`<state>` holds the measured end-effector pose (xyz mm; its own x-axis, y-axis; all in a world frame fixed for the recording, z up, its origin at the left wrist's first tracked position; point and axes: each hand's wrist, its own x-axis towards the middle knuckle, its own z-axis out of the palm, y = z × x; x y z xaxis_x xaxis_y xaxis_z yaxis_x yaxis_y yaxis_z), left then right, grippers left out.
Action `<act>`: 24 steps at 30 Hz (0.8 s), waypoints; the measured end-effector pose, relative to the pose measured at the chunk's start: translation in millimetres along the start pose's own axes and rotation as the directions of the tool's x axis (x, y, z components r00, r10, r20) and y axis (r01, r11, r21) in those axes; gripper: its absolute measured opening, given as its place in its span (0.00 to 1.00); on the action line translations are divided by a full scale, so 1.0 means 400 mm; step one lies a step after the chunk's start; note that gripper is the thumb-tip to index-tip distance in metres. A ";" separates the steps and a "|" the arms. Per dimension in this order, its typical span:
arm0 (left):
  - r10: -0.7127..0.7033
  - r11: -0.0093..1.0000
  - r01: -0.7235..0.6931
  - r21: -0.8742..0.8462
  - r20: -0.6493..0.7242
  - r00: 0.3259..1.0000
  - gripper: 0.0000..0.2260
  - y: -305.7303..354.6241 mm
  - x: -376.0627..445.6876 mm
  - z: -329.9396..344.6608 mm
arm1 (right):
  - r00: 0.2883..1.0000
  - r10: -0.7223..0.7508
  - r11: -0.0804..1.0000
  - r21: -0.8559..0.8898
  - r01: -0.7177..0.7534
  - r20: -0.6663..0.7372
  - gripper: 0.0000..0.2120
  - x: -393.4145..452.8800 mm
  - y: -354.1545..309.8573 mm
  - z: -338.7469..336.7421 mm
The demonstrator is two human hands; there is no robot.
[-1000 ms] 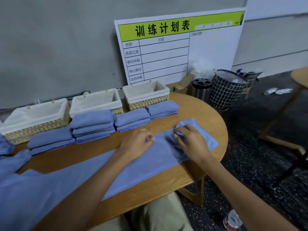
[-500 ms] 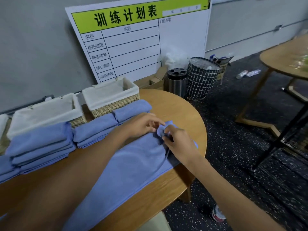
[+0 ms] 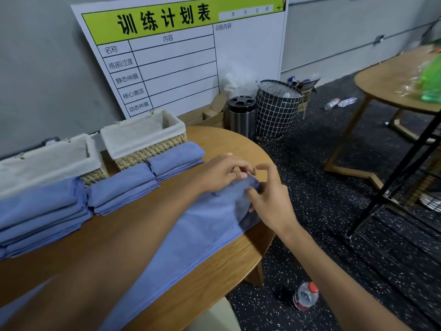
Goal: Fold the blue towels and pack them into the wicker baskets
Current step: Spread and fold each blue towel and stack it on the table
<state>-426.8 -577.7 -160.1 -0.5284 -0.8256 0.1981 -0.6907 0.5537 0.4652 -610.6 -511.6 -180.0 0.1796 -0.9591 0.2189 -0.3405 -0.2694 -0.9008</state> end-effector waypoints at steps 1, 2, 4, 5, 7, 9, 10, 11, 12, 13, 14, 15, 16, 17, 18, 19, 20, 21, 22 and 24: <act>0.002 1.000 -0.002 0.020 -0.014 1.000 0.07 0.007 0.002 0.004 | 1.000 0.019 1.000 0.017 -0.019 -0.008 0.19 -0.008 -0.001 -0.010; -0.001 0.998 0.003 0.057 -0.020 1.000 0.08 0.015 0.005 0.009 | 0.999 0.039 0.999 0.025 -0.039 -0.011 0.19 -0.015 -0.002 -0.020; -0.035 0.987 0.037 0.157 -0.014 0.999 0.09 0.041 0.006 0.029 | 0.997 0.082 0.997 -0.005 -0.082 0.008 0.17 -0.023 0.005 -0.037; -0.054 0.975 0.057 0.215 -0.017 0.998 0.10 0.053 0.003 0.042 | 0.993 0.112 0.993 -0.035 -0.111 0.031 0.16 -0.023 0.011 -0.043; -0.085 0.942 0.098 0.321 -0.055 0.995 0.14 0.075 -0.011 0.070 | 0.981 0.176 0.983 -0.075 -0.170 0.085 0.15 -0.021 0.022 -0.052; -0.121 0.929 0.177 0.326 -0.185 0.975 0.14 0.089 -0.034 0.084 | 0.972 0.206 0.976 -0.099 -0.195 0.112 0.15 -0.020 0.027 -0.062; -0.151 0.933 0.228 0.278 -0.273 0.950 0.13 0.098 -0.052 0.086 | 0.972 0.203 0.975 -0.113 -0.190 0.117 0.15 -0.020 0.028 -0.067; -0.175 0.942 0.259 0.215 -0.345 0.922 0.10 0.106 -0.072 0.085 | 0.973 0.197 0.975 -0.125 -0.182 0.118 0.16 -0.021 0.027 -0.072; -0.179 0.953 0.256 0.160 -0.383 0.906 0.07 0.115 -0.097 0.082 | 0.974 0.191 0.976 -0.133 -0.175 0.119 0.16 -0.022 0.027 -0.076; -0.173 0.963 0.236 0.126 -0.382 0.908 0.04 0.126 -0.128 0.081 | 0.975 0.188 0.976 -0.133 -0.172 0.120 0.17 -0.024 0.026 -0.079; -0.166 0.968 0.220 0.120 -0.351 0.922 0.03 0.140 -0.163 0.083 | 0.975 0.186 0.976 -0.132 -0.170 0.119 0.18 -0.024 0.028 -0.080; -0.161 0.970 0.208 0.126 -0.310 0.937 0.04 0.153 -0.201 0.087 | 0.976 0.187 0.976 -0.133 -0.171 0.116 0.18 -0.024 0.031 -0.080; -0.168 0.969 0.210 0.133 -0.277 0.946 0.06 0.164 -0.238 0.093 | 0.976 0.188 0.976 -0.133 -0.173 0.109 0.19 -0.024 0.034 -0.079; -0.187 0.965 0.227 0.135 -0.255 0.949 0.07 0.170 -0.271 0.100 | 0.977 0.190 0.975 -0.133 -0.176 0.100 0.19 -0.022 0.037 -0.079; -0.213 0.959 0.251 0.132 -0.248 0.945 0.08 0.172 -0.300 0.110 | 0.978 0.189 0.975 -0.133 -0.176 0.091 0.20 -0.021 0.040 -0.078; -0.234 0.953 0.273 0.128 -0.255 0.938 0.07 0.172 -0.324 0.119 | 0.979 0.186 0.975 -0.135 -0.174 0.084 0.20 -0.021 0.039 -0.076; -0.245 0.951 0.285 0.123 -0.268 0.932 0.07 0.169 -0.340 0.128 | 0.980 0.185 0.976 -0.135 -0.173 0.078 0.20 -0.021 0.039 -0.074; -0.248 0.950 0.289 0.116 -0.276 0.929 0.06 0.167 -0.348 0.134 | 0.980 0.184 0.976 -0.134 -0.173 0.073 0.20 -0.020 0.038 -0.073; -0.251 0.951 0.290 0.107 -0.277 0.927 0.06 0.164 -0.349 0.136 | 0.981 0.184 0.975 -0.135 -0.174 0.067 0.19 -0.019 0.038 -0.071; -0.257 0.954 0.288 0.081 -0.272 0.927 0.05 0.160 -0.345 0.136 | 0.981 0.186 0.974 -0.141 -0.176 0.060 0.19 -0.018 0.037 -0.068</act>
<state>-425.0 -422.5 -204.7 -0.1780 -0.9376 0.2988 -0.8513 0.2990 0.4310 -642.2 -511.0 -184.8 0.1685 -0.9854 0.0242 -0.4932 -0.1055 -0.8635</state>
